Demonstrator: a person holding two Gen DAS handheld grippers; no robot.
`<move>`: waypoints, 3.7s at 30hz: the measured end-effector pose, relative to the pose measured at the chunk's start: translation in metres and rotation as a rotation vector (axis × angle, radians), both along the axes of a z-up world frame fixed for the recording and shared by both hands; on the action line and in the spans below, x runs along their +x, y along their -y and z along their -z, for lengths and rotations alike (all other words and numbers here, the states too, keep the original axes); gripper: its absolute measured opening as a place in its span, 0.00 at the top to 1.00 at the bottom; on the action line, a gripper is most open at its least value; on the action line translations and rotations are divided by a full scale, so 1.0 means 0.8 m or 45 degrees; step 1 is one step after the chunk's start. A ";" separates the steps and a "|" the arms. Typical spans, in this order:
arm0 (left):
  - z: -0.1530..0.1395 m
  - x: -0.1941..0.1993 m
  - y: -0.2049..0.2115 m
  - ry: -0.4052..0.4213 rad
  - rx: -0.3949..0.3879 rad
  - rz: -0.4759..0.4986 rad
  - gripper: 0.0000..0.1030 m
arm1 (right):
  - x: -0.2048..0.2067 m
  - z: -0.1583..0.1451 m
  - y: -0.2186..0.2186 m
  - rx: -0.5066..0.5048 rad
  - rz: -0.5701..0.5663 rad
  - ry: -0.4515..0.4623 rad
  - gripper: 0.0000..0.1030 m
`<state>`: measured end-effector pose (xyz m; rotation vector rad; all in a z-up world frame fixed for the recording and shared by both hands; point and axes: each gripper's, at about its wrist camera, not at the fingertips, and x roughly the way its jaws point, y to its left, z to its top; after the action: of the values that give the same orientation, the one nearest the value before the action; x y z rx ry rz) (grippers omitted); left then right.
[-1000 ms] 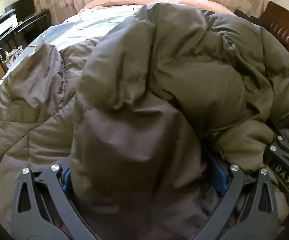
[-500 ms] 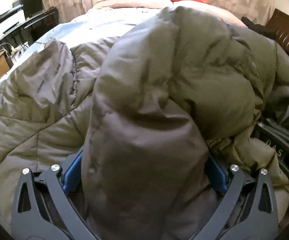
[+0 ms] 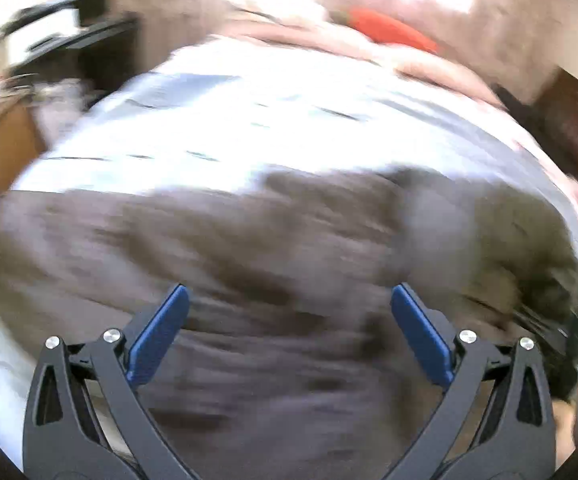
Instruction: Fold large clothes
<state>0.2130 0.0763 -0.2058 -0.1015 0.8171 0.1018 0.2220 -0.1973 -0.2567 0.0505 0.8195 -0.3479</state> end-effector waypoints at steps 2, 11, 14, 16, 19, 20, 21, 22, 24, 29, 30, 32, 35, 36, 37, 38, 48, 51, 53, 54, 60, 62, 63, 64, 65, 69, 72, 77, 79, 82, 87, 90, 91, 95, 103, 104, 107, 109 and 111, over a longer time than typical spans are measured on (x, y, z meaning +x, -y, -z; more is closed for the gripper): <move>-0.016 -0.008 -0.063 0.039 0.065 -0.166 0.02 | -0.001 0.001 0.000 0.000 0.001 0.001 0.01; 0.006 -0.113 -0.309 0.067 -0.221 -1.014 0.02 | -0.009 0.005 -0.002 -0.004 0.019 0.039 0.01; 0.057 -0.141 -0.336 0.006 -0.374 -1.165 0.02 | -0.012 0.005 -0.001 0.000 0.022 0.046 0.01; 0.085 -0.144 -0.344 -0.014 -0.468 -1.180 0.02 | -0.015 0.005 0.003 0.013 0.021 0.056 0.01; 0.091 -0.128 -0.344 -0.006 -0.369 -1.168 0.02 | -0.017 0.006 0.006 0.024 0.020 0.061 0.01; 0.087 -0.115 -0.344 -0.018 -0.336 -1.140 0.02 | -0.016 0.005 0.005 0.024 0.021 0.061 0.01; 0.085 -0.101 -0.345 -0.031 -0.336 -1.113 0.02 | -0.017 0.005 0.006 0.023 0.021 0.061 0.01; 0.083 -0.087 -0.347 -0.022 -0.354 -1.092 0.02 | -0.016 0.004 0.006 0.023 0.021 0.061 0.01; 0.081 -0.065 -0.355 -0.004 -0.397 -1.064 0.02 | -0.016 0.004 0.006 0.025 0.021 0.062 0.01; 0.082 -0.020 -0.378 -0.136 -0.374 -1.023 0.02 | -0.017 0.003 0.010 0.030 0.021 0.067 0.01; 0.078 -0.011 -0.379 -0.145 -0.377 -0.993 0.02 | -0.017 0.003 0.011 0.034 0.021 0.070 0.01; 0.067 -0.005 -0.382 -0.106 -0.413 -0.964 0.06 | -0.017 0.003 0.012 0.039 0.021 0.072 0.01; 0.074 0.004 -0.393 -0.106 -0.634 -0.931 0.62 | -0.018 0.004 0.016 0.047 0.019 0.077 0.01; 0.081 0.004 -0.396 -0.124 -0.750 -0.934 0.84 | -0.019 0.004 0.018 0.049 0.019 0.078 0.01; 0.086 0.000 -0.400 -0.111 -0.856 -0.969 0.87 | -0.019 0.005 0.020 0.050 0.018 0.078 0.01; 0.089 -0.006 -0.401 -0.078 -0.891 -0.983 0.90 | -0.020 0.006 0.021 0.050 0.016 0.078 0.01; 0.022 -0.010 -0.332 0.096 -0.588 -0.923 0.96 | -0.020 0.007 0.021 0.048 0.018 0.078 0.01; -0.002 -0.025 -0.317 0.189 -0.550 -0.928 0.96 | -0.020 0.007 0.022 0.048 0.018 0.077 0.01; -0.019 -0.038 -0.307 0.260 -0.522 -0.981 0.96 | -0.020 0.007 0.021 0.048 0.019 0.078 0.01; -0.027 -0.045 -0.299 0.294 -0.502 -1.004 0.96 | -0.020 0.007 0.021 0.047 0.020 0.077 0.01; -0.073 -0.027 -0.213 0.381 -0.271 -0.802 0.96 | -0.020 0.007 0.021 0.050 0.020 0.077 0.01; -0.089 -0.014 -0.148 0.413 -0.141 -0.623 0.96 | -0.020 0.007 0.020 0.048 0.021 0.076 0.01; -0.092 -0.009 -0.122 0.416 -0.109 -0.553 0.96 | -0.020 0.007 0.020 0.048 0.022 0.075 0.01; -0.095 -0.004 -0.081 0.421 -0.075 -0.446 0.96 | -0.020 0.007 0.020 0.048 0.022 0.074 0.01; -0.096 -0.005 -0.052 0.428 -0.057 -0.386 0.96 | -0.020 0.007 0.020 0.049 0.023 0.073 0.01; -0.097 -0.017 0.085 0.452 0.016 -0.066 0.97 | -0.033 -0.007 0.035 0.107 0.067 0.029 0.01; -0.095 -0.038 0.182 0.499 0.052 0.198 0.96 | -0.074 -0.033 0.069 0.222 0.185 0.089 0.01; -0.069 -0.070 0.305 0.468 -0.018 0.577 0.96 | -0.115 -0.044 0.109 0.304 0.117 0.032 0.01; -0.041 -0.077 0.344 0.406 0.031 0.656 0.97 | -0.125 -0.056 0.106 0.222 0.072 0.043 0.01; -0.006 -0.082 0.362 0.315 -0.013 0.700 0.97 | -0.142 -0.083 0.098 -0.001 0.044 0.077 0.01; 0.031 -0.063 0.370 0.198 -0.039 0.749 0.96 | -0.164 -0.121 0.129 -0.160 0.243 0.136 0.01; 0.047 -0.061 0.364 0.179 -0.049 0.785 0.96 | -0.185 -0.152 0.164 0.222 0.213 0.358 0.01; 0.047 -0.067 0.357 0.179 -0.068 0.786 0.96 | -0.188 -0.159 0.169 0.333 0.183 0.434 0.01; 0.056 -0.062 0.330 0.141 -0.241 0.787 0.94 | -0.149 -0.168 0.144 0.558 -0.075 0.468 0.01; 0.066 -0.069 0.318 0.105 -0.258 0.757 0.75 | -0.051 -0.019 0.077 0.296 -0.130 -0.110 0.01; 0.066 -0.075 0.323 0.102 -0.229 0.790 0.69 | -0.052 0.004 0.087 0.393 -0.124 -0.107 0.01; 0.057 -0.105 0.344 0.116 -0.179 1.057 0.02 | -0.057 0.019 0.103 0.496 -0.126 -0.072 0.01; 0.049 -0.125 0.354 0.111 -0.119 1.229 0.02 | -0.060 0.020 0.099 0.480 -0.132 -0.071 0.01; 0.032 -0.153 0.362 0.118 -0.022 1.477 0.02 | -0.064 0.016 0.097 0.482 -0.128 -0.067 0.01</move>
<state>0.0904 -0.2135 -0.2316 0.3565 0.6817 -0.9950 0.1708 -0.2746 -0.2697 0.3537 0.9278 -0.0960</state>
